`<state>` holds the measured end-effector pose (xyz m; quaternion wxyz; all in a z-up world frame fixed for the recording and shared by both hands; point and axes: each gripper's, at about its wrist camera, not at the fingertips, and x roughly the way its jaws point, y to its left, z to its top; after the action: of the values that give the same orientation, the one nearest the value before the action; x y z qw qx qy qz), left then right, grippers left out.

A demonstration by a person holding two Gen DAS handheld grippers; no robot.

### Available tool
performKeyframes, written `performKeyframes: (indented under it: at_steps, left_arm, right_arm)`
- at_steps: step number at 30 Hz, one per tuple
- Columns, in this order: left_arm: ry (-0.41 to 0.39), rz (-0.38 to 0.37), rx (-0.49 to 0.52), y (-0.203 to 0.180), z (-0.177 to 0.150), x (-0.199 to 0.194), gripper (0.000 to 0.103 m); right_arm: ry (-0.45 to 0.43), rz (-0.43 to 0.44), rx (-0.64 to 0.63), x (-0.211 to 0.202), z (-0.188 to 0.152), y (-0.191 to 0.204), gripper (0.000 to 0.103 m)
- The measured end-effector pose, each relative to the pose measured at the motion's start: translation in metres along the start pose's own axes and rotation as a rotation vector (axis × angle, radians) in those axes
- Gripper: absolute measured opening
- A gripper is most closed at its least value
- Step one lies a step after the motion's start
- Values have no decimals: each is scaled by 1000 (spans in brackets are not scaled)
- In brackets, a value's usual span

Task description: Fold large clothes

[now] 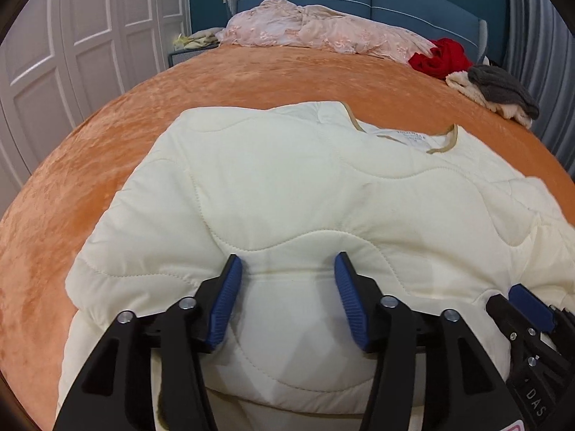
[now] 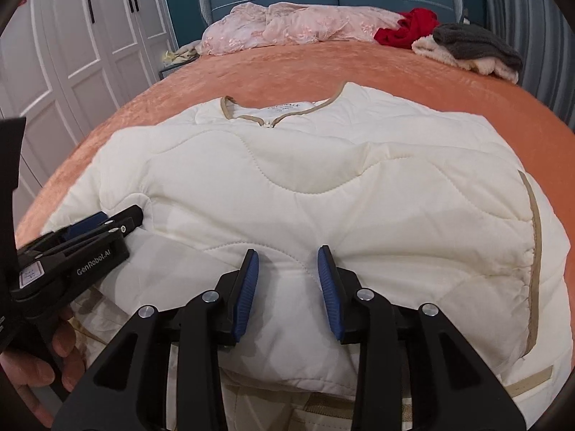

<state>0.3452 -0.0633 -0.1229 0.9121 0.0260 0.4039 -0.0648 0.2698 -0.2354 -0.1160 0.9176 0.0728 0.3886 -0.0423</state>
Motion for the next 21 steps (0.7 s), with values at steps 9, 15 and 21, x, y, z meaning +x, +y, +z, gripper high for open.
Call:
performKeyframes:
  at_steps: [9, 15, 21]
  left_arm:
    - [-18, 36, 22, -4, -3, 1, 56]
    - [-27, 55, 32, -8, -4, 2, 57]
    - [-35, 76, 43, -11, -5, 5, 57]
  right_arm:
    - [-16, -38, -30, 4, -1, 4, 35]
    - [-27, -56, -40, 6, -2, 6, 35]
    - [-36, -64, -45, 7, -3, 8, 35]
